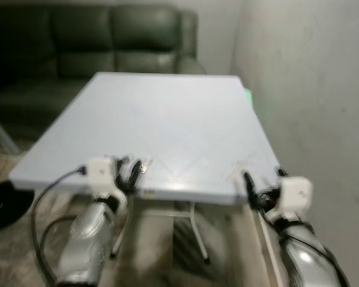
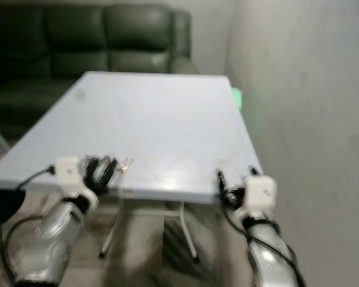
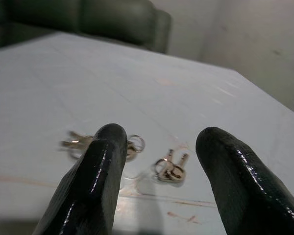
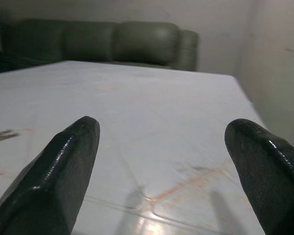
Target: Hang keys on a hook
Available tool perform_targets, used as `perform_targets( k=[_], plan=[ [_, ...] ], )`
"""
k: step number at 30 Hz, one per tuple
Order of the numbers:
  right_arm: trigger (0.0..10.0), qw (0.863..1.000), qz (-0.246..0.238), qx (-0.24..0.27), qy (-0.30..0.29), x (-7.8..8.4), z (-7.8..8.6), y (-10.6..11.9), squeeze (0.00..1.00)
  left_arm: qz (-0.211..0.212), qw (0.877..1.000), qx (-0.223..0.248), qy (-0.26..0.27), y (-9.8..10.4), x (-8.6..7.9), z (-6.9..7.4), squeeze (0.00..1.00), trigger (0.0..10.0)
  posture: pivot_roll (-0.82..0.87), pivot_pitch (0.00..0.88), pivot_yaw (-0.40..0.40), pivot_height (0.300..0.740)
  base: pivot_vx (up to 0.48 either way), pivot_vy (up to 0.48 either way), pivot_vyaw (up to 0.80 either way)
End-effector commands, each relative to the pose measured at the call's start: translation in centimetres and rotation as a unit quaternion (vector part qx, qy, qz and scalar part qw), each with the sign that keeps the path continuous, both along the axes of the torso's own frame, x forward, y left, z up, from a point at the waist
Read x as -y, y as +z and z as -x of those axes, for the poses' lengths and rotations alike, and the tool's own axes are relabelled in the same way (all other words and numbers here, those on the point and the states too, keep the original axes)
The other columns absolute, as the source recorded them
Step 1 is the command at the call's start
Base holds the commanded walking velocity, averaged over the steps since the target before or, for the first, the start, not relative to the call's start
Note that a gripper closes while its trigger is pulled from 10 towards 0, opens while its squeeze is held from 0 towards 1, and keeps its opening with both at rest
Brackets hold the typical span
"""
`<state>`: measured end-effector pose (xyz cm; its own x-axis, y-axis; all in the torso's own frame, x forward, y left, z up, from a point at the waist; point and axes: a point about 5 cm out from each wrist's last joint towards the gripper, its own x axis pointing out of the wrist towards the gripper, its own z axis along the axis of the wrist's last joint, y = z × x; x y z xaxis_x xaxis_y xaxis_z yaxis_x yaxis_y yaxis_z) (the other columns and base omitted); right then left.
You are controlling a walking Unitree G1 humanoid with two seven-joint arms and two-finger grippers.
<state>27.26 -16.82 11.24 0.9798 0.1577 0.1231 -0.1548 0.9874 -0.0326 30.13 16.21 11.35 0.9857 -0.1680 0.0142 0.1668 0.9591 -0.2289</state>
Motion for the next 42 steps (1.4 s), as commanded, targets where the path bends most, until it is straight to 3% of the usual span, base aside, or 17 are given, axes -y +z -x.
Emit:
perform_targets(
  k=[1, 9, 19, 42],
  plan=[
    [10.0, 1.000, 0.006, -0.005, -0.009, 0.7, 0.1, 0.1, 0.00, 0.007, 1.000, -0.001, -0.011, 0.1, 0.9, 0.0, 0.00, 10.0, 0.00, 0.000, -0.021, 0.740, 0.000, 0.000, 0.80],
    [10.0, 1.000, -0.016, -0.010, -0.006, 0.2, 0.2, -0.2, 0.00, 0.010, 1.000, -0.004, -0.017, 0.0, 1.7, -0.1, 0.00, 10.0, 0.00, 0.000, -0.020, 0.740, 0.000, 0.000, 0.20],
    [10.0, 1.000, -0.027, -0.013, -0.004, -0.3, 0.2, -0.3, 0.00, 0.016, 1.000, -0.010, -0.020, 0.0, 1.6, -0.4, 0.00, 10.0, 0.00, 0.000, -0.009, 0.740, 0.000, 0.000, 0.00],
    [10.0, 0.999, -0.032, -0.016, -0.001, -0.7, 0.3, -0.4, 0.00, 0.020, 0.999, -0.013, -0.022, 0.1, 1.7, -0.5, 0.00, 10.0, 0.00, 0.000, -0.012, 0.740, 0.000, 0.453, 0.00]
  ],
)
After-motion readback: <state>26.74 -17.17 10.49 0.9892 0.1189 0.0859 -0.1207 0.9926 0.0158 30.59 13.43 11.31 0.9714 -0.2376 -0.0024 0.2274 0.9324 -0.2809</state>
